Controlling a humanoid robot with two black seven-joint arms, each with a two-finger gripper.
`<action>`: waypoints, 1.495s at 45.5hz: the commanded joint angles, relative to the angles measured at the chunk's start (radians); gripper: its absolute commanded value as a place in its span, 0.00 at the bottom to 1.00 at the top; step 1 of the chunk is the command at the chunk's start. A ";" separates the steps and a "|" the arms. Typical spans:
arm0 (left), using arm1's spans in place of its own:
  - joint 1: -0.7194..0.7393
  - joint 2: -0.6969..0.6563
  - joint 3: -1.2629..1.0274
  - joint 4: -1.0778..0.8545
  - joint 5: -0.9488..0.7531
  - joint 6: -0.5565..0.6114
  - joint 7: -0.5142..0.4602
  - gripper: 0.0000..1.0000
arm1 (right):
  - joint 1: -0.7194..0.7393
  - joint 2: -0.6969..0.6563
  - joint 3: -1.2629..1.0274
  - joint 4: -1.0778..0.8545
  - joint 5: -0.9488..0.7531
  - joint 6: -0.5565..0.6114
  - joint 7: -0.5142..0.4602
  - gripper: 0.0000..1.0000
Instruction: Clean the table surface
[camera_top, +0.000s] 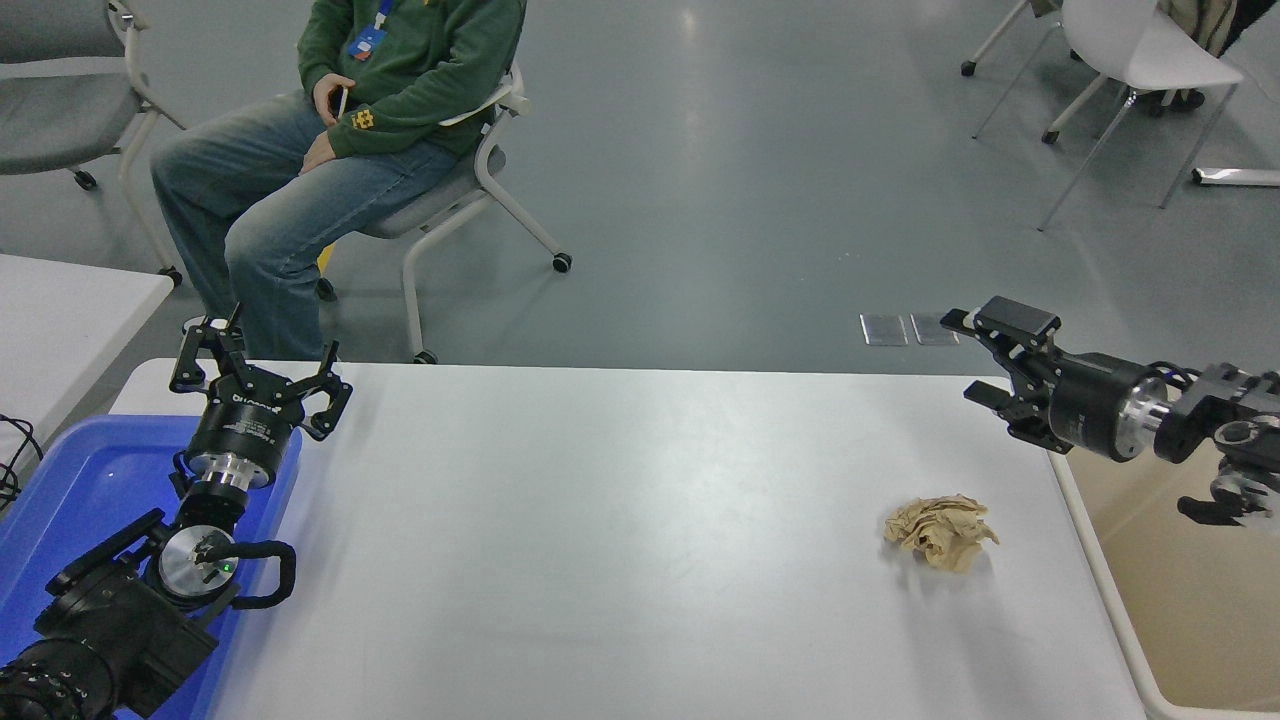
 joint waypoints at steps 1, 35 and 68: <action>0.000 0.000 0.000 0.000 -0.001 -0.001 0.000 1.00 | 0.081 0.002 -0.103 0.056 -0.034 0.021 -0.193 0.98; 0.000 0.000 0.000 0.000 0.000 -0.001 0.000 1.00 | 0.013 0.193 -0.109 0.000 0.101 0.011 -0.492 0.98; 0.000 0.000 0.000 0.000 0.000 -0.001 0.000 1.00 | -0.063 0.394 -0.095 -0.286 0.110 0.012 -0.518 0.97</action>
